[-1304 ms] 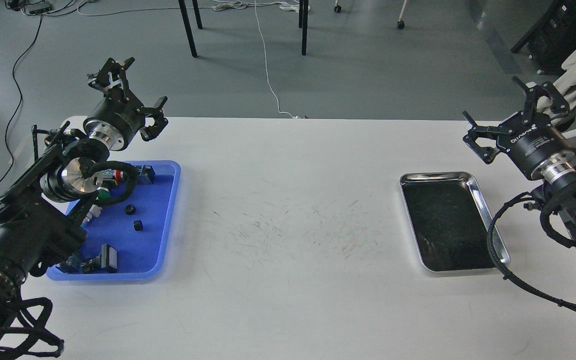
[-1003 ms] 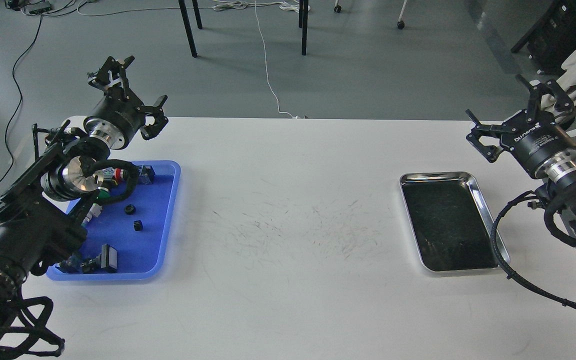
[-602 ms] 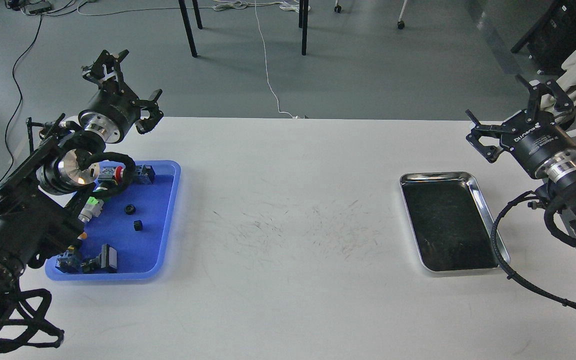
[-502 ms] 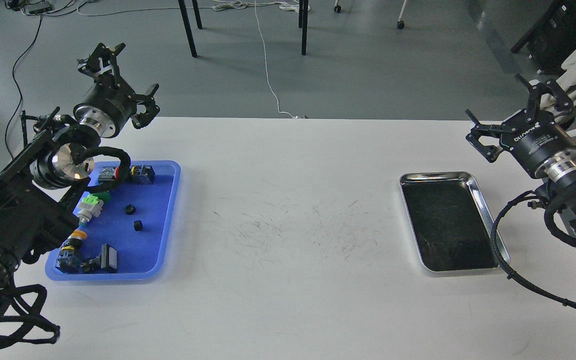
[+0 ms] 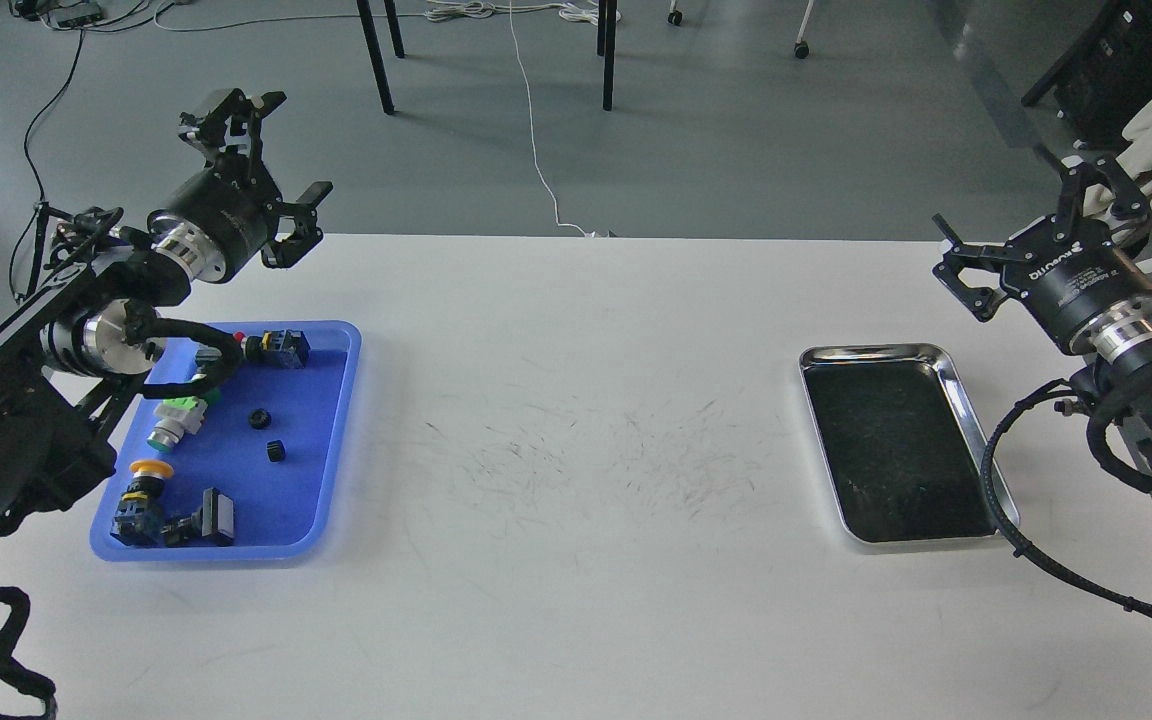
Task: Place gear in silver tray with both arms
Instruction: 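Raise the left gripper above the blue tray of parts, then lower the left gripper into the blue tray and grasp a small black gear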
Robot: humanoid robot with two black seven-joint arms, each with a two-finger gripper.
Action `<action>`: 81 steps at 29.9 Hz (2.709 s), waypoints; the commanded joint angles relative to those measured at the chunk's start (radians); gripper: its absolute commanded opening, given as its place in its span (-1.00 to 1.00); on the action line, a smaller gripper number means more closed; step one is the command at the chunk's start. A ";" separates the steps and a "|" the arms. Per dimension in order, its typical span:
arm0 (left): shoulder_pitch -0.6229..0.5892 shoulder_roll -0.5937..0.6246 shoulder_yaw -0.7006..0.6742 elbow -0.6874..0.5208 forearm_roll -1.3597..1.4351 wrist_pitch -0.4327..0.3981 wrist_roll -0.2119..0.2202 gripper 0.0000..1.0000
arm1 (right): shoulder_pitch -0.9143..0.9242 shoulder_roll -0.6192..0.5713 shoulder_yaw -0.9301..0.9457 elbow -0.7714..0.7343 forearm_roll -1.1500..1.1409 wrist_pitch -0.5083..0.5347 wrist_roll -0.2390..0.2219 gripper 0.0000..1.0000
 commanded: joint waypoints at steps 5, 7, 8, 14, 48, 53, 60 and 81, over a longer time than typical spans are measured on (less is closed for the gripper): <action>-0.005 0.095 0.101 -0.091 0.098 0.002 0.002 0.96 | 0.001 -0.024 -0.001 0.003 -0.003 0.001 -0.001 0.97; -0.005 0.127 0.115 -0.148 0.135 0.008 0.007 0.96 | 0.001 -0.025 -0.001 0.003 -0.003 0.001 0.001 0.97; 0.002 0.146 0.118 -0.186 0.152 0.014 0.010 0.96 | 0.001 -0.030 -0.001 0.003 -0.003 0.002 -0.001 0.98; 0.009 0.323 0.165 -0.435 0.181 0.053 0.106 0.96 | 0.001 -0.060 0.001 0.003 -0.003 0.002 -0.001 0.97; 0.017 0.649 0.564 -0.840 0.946 0.065 0.367 0.96 | -0.022 -0.074 0.004 0.008 -0.003 0.005 0.001 0.97; 0.018 0.589 0.604 -0.761 1.124 0.073 0.366 0.95 | -0.029 -0.074 0.008 0.006 -0.003 0.005 0.002 0.98; 0.018 0.508 0.607 -0.664 1.287 0.076 0.350 0.91 | -0.029 -0.074 0.008 0.006 -0.003 0.004 0.008 0.97; 0.061 0.385 0.621 -0.517 1.334 0.086 0.284 0.61 | -0.040 -0.073 0.008 0.000 -0.003 0.004 0.028 0.97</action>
